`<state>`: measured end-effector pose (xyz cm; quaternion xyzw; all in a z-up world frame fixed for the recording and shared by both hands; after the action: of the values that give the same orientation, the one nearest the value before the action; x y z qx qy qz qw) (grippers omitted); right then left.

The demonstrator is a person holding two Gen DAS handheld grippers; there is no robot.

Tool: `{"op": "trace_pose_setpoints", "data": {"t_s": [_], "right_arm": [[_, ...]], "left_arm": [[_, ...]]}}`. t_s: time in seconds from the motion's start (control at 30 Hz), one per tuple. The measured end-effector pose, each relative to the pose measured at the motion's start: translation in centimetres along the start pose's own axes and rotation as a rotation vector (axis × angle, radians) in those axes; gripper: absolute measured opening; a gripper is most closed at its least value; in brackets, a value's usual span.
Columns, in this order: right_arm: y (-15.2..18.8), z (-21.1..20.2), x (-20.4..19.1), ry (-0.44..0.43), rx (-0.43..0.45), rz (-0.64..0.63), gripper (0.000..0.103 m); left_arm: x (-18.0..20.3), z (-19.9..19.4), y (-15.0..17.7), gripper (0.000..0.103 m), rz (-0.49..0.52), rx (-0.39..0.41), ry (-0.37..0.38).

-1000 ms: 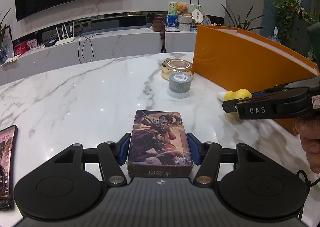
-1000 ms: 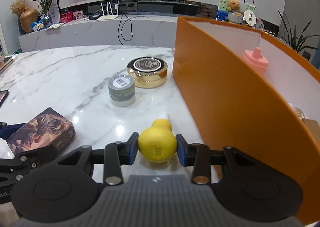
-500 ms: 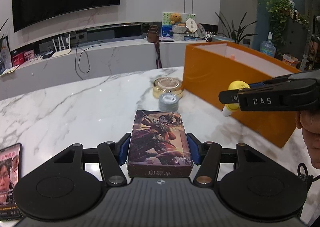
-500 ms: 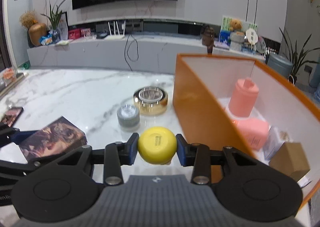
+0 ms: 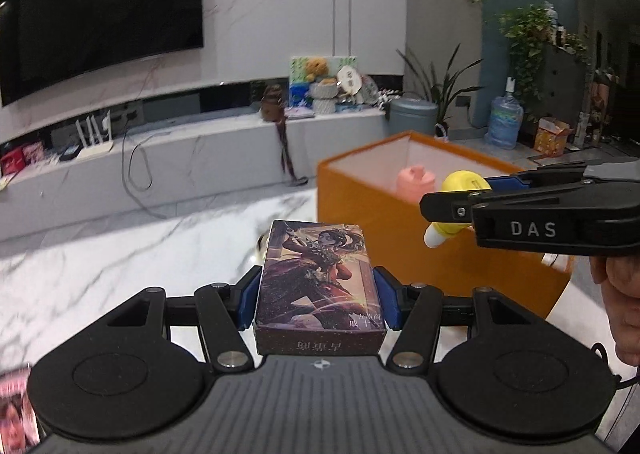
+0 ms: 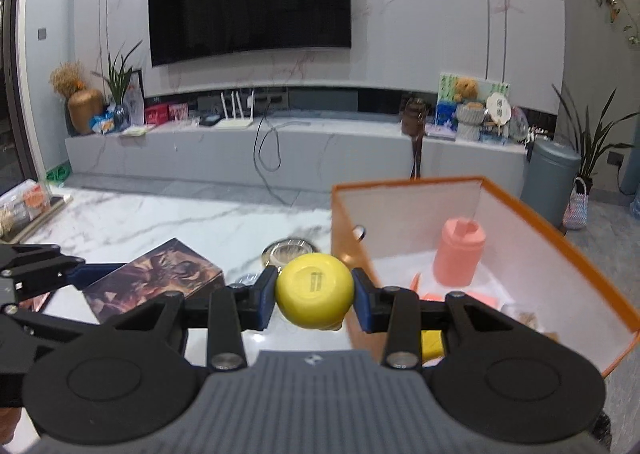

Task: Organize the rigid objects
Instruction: 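Carry the card box and yellow bottle into the orange box and release both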

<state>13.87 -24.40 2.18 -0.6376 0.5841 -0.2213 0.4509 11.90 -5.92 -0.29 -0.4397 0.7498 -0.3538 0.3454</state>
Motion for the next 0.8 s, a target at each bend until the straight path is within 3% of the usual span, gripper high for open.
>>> {"op": "trace_pose_setpoints", "data": {"t_s": [0.4,0.8], "right_arm": [[-5.4,-3.5,6.1,0.05,0.075,0.058,0.039],[-7.2,-3.4,12.8,0.114,-0.013,0.189,0.039]], "left_arm": [[3.5,2.3,-5.4,0.067,0.074,0.038,0.083],[8.6,5.4,-9.4,0.067,0.138,-0.003,0.182]]}}
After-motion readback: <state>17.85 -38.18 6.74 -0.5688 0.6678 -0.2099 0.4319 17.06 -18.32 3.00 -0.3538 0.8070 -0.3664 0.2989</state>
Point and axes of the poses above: each gripper's, at about its wrist camera, not at the fingertips, and z roughly the way its jaws point, x to its right, y to its underside, the point moved 3 cm from there along z, roughly the way its jaws point, and after that the axes turned 13 degrees about z, right-handed, at the moved point
